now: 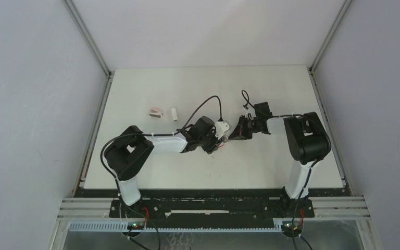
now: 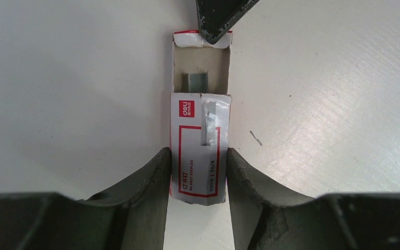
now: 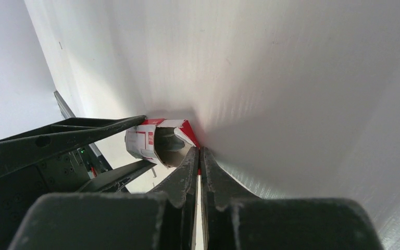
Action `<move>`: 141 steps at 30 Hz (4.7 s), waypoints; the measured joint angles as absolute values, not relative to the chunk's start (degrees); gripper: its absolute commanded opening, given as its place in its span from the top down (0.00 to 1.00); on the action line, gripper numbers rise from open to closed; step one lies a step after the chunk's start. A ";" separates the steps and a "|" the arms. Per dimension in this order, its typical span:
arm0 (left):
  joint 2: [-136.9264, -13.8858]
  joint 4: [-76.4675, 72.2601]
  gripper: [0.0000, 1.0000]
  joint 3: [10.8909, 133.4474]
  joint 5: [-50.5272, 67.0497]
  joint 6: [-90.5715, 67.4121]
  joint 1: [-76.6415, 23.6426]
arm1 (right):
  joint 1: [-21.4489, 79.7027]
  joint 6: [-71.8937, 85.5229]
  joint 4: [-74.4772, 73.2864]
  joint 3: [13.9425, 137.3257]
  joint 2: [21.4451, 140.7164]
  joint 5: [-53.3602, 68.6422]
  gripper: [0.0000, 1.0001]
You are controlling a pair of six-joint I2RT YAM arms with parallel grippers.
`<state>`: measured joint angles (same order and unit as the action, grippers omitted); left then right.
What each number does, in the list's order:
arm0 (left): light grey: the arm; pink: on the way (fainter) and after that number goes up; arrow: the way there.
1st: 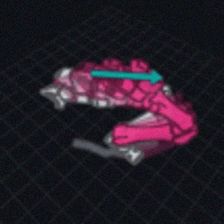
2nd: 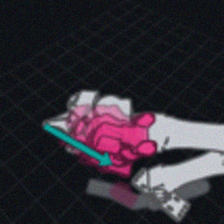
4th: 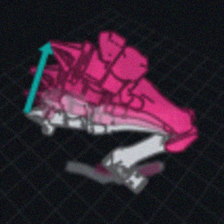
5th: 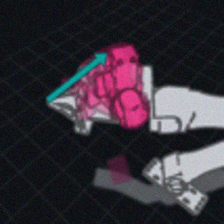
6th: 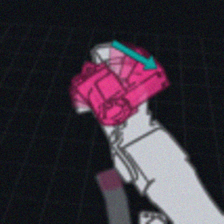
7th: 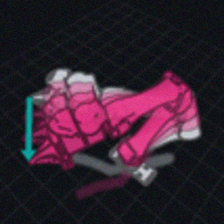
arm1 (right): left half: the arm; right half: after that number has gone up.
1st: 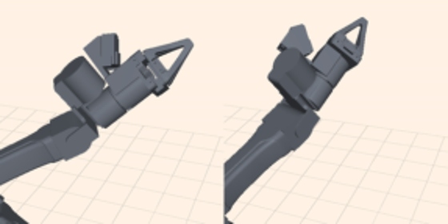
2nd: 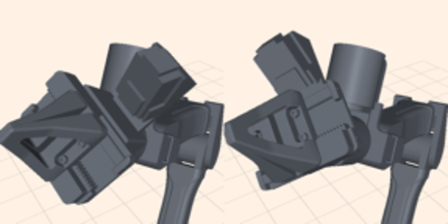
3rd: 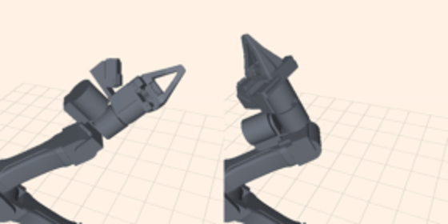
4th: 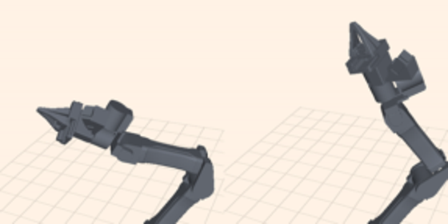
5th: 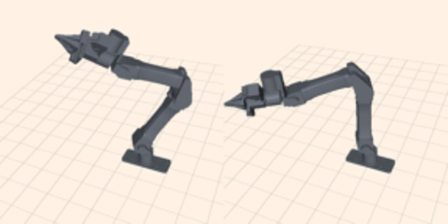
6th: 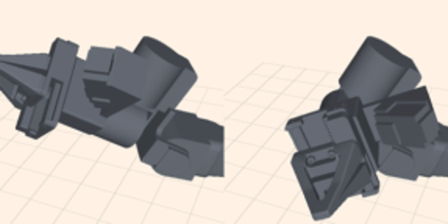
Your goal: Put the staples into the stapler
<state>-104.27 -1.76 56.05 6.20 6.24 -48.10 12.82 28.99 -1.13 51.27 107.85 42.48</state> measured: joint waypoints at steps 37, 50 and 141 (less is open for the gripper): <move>-101.62 -1.28 0.21 54.26 0.51 6.61 -48.21 | 6.90 22.87 -7.70 48.56 98.21 32.10 0.44; -71.61 2.74 0.08 52.14 -10.09 -10.39 -39.31 | 6.76 22.55 -7.68 43.27 75.02 23.68 0.27; -82.43 -6.61 1.00 54.33 8.25 1.13 -48.56 | 16.29 31.03 -13.47 49.67 76.12 43.62 0.66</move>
